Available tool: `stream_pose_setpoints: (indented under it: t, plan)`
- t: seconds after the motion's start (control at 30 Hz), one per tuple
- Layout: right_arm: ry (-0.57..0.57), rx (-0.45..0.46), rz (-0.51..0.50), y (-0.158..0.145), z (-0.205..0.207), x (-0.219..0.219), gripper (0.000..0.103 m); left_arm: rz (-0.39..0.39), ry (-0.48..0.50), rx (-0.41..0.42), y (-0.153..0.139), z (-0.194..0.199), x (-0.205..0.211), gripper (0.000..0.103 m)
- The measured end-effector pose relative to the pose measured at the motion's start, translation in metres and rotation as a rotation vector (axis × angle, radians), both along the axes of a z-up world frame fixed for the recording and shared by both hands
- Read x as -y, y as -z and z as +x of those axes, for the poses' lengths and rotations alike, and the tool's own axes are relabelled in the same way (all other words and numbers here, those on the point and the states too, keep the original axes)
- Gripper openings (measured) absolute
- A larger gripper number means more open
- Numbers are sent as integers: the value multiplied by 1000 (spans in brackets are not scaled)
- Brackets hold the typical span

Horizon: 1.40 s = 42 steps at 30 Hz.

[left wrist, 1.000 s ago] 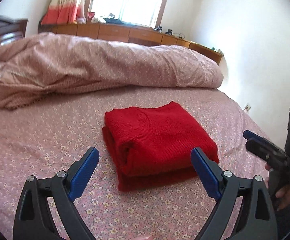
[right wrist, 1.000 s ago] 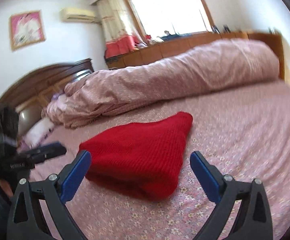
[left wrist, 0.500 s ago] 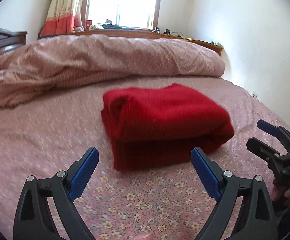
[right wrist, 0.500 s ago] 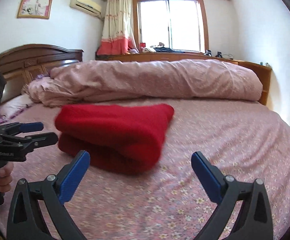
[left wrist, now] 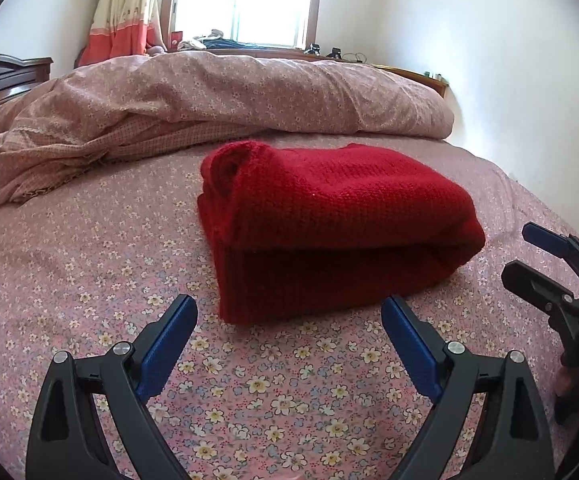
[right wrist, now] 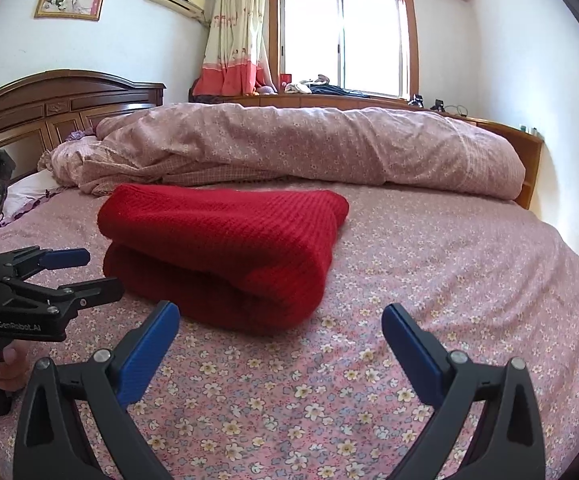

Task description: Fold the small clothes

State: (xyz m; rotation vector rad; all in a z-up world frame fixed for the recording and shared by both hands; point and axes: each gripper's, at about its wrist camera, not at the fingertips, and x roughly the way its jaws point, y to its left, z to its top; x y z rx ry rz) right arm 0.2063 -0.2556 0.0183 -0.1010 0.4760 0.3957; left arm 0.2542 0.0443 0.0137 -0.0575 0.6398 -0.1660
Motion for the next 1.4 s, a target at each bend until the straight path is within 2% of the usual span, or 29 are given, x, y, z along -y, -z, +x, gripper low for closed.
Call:
stream_pose_setpoints:
  t: [1.4]
  plan:
    - [7, -43, -14, 7, 10, -4, 103, 12, 0, -4, 1, 1, 1, 92]
